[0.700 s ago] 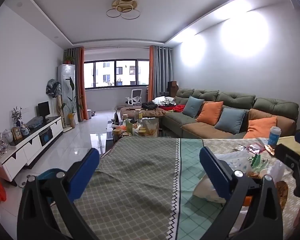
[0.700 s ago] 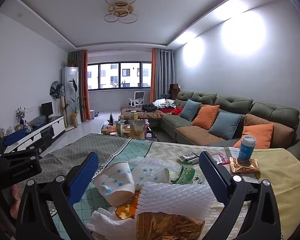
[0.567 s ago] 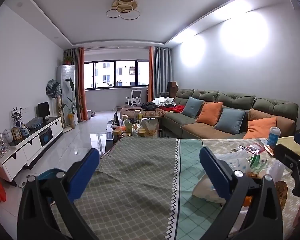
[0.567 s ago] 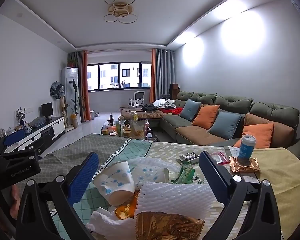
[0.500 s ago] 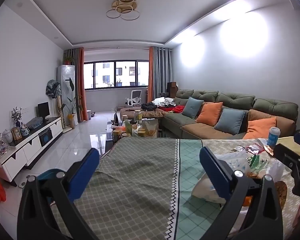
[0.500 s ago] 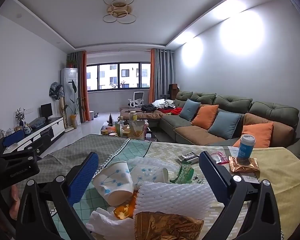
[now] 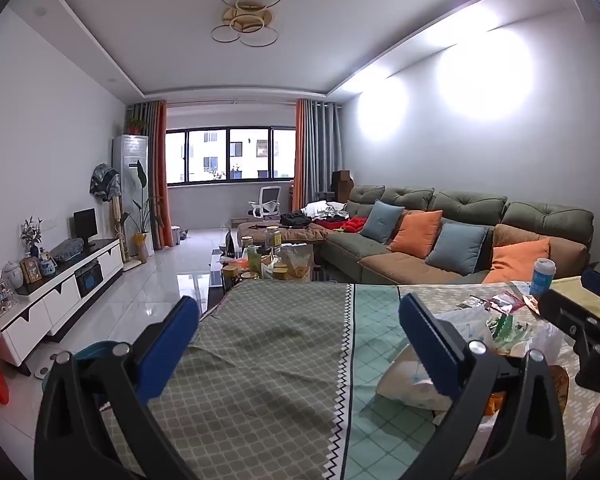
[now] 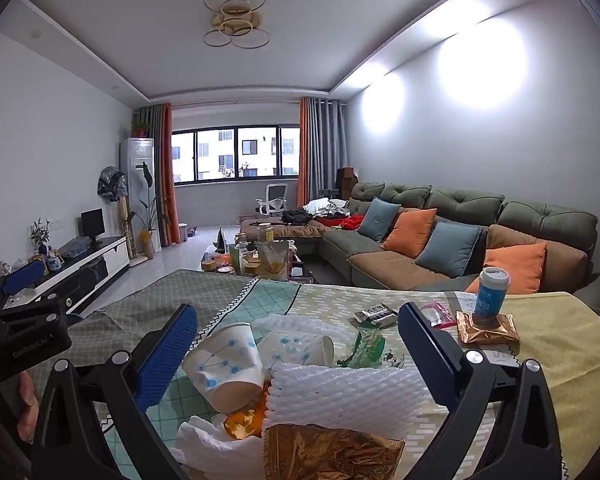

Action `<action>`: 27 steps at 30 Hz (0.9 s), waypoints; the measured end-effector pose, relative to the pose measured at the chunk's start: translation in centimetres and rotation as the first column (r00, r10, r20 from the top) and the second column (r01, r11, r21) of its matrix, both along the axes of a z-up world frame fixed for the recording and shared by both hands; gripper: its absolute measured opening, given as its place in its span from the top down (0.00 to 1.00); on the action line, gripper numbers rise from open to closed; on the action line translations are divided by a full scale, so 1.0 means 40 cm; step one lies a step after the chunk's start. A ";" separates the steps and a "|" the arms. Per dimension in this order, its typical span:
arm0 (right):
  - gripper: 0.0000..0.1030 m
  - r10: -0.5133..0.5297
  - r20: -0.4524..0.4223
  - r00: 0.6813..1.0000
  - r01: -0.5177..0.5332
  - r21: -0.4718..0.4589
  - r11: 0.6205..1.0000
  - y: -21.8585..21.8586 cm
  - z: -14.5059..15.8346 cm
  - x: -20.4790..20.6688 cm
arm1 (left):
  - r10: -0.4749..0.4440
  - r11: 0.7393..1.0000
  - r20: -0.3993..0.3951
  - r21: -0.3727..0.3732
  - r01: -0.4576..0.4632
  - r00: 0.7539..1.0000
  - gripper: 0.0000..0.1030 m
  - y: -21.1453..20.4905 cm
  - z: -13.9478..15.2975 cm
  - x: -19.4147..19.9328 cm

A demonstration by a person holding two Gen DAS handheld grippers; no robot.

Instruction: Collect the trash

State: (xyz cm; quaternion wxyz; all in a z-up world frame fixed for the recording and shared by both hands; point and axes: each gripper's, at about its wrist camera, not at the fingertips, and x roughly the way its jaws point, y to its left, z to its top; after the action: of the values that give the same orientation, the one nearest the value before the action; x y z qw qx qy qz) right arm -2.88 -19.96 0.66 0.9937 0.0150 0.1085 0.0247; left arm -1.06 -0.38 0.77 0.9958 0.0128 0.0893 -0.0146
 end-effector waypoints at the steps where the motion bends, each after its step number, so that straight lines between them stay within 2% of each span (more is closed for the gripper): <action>1: 0.03 -0.001 0.000 1.000 0.001 0.000 1.000 -0.004 0.004 -0.004 | -0.002 1.000 0.003 0.002 0.002 1.000 0.03 -0.002 0.000 -0.001; 27: 0.03 0.005 0.004 1.000 -0.005 0.009 1.000 -0.012 -0.007 0.006 | -0.004 1.000 0.009 0.000 0.004 1.000 0.03 -0.004 -0.003 -0.008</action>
State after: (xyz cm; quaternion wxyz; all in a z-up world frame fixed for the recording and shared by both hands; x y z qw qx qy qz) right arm -2.62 -20.43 0.37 0.9937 0.0192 0.1066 0.0275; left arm -1.37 -0.53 0.65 0.9962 0.0130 0.0850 -0.0164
